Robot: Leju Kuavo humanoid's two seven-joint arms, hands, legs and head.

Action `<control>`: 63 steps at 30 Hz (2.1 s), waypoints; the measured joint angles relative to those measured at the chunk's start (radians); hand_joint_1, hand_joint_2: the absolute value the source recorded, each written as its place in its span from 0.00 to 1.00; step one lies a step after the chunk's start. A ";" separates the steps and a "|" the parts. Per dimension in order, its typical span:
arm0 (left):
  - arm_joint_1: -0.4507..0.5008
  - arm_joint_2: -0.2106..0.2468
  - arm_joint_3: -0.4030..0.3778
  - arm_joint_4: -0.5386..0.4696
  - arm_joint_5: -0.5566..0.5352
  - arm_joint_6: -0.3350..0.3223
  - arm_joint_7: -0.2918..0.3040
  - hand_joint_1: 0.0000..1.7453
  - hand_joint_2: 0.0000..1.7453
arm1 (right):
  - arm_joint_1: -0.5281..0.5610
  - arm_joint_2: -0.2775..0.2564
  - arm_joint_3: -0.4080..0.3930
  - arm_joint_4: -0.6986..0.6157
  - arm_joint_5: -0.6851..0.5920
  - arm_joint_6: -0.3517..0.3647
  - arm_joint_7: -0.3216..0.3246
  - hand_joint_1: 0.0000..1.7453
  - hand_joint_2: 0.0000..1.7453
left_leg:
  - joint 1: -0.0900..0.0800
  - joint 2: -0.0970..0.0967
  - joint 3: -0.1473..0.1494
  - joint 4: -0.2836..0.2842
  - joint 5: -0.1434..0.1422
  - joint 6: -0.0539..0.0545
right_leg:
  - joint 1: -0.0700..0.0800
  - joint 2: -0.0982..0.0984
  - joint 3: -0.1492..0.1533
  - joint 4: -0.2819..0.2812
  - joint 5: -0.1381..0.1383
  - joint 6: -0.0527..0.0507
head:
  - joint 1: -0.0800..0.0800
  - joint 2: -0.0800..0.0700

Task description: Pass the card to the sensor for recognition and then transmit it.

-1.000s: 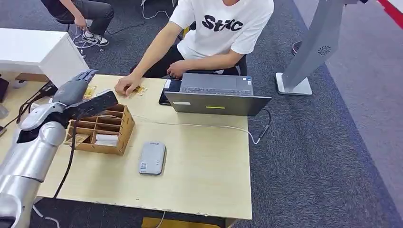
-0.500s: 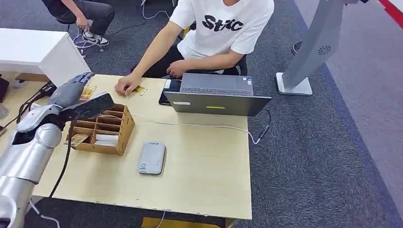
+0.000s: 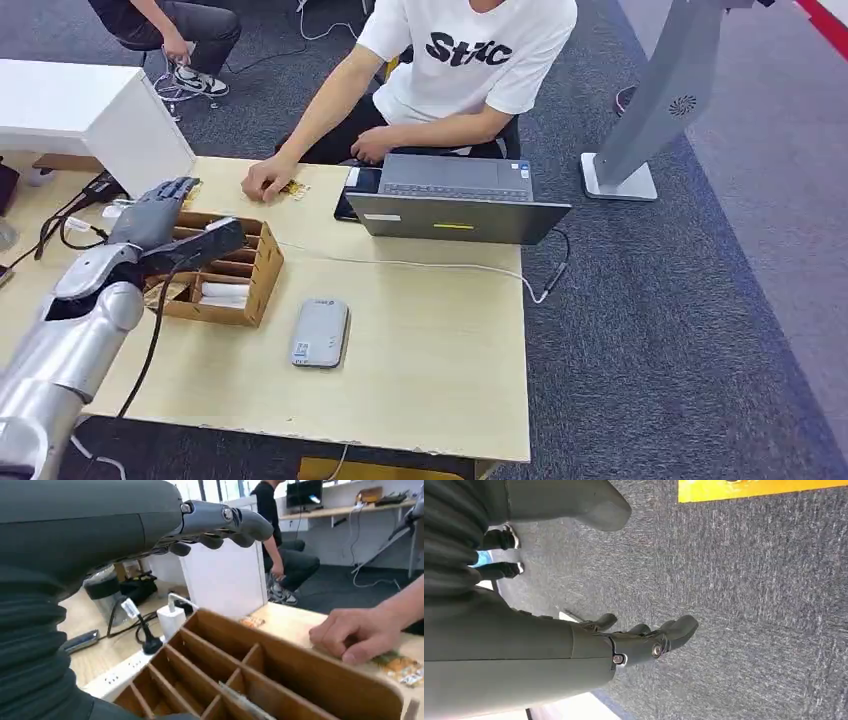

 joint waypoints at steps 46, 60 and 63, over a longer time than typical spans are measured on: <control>0.045 -0.064 0.001 0.073 -0.026 0.127 -0.044 1.00 1.00 | 0.000 0.000 0.003 0.000 0.031 0.001 0.003 0.00 1.00 | 0.000 0.000 0.000 0.000 0.000 0.000 | 0.000 0.000 0.000 0.000 0.000 0.000 | 0.000 0.000; 0.058 -0.069 0.001 0.073 -0.035 0.149 -0.050 1.00 1.00 | 0.000 0.000 0.004 0.000 0.039 0.003 0.004 0.00 1.00 | 0.000 0.000 0.000 0.000 0.000 0.000 | 0.000 0.000 0.000 0.000 0.000 0.000 | 0.000 0.000; 0.058 -0.069 0.002 0.073 -0.035 0.150 -0.050 1.00 1.00 | 0.000 0.000 0.004 0.000 0.039 0.003 0.004 0.00 1.00 | 0.000 0.000 0.000 0.000 0.000 0.000 | 0.000 0.000 0.000 0.000 0.000 0.000 | 0.000 0.000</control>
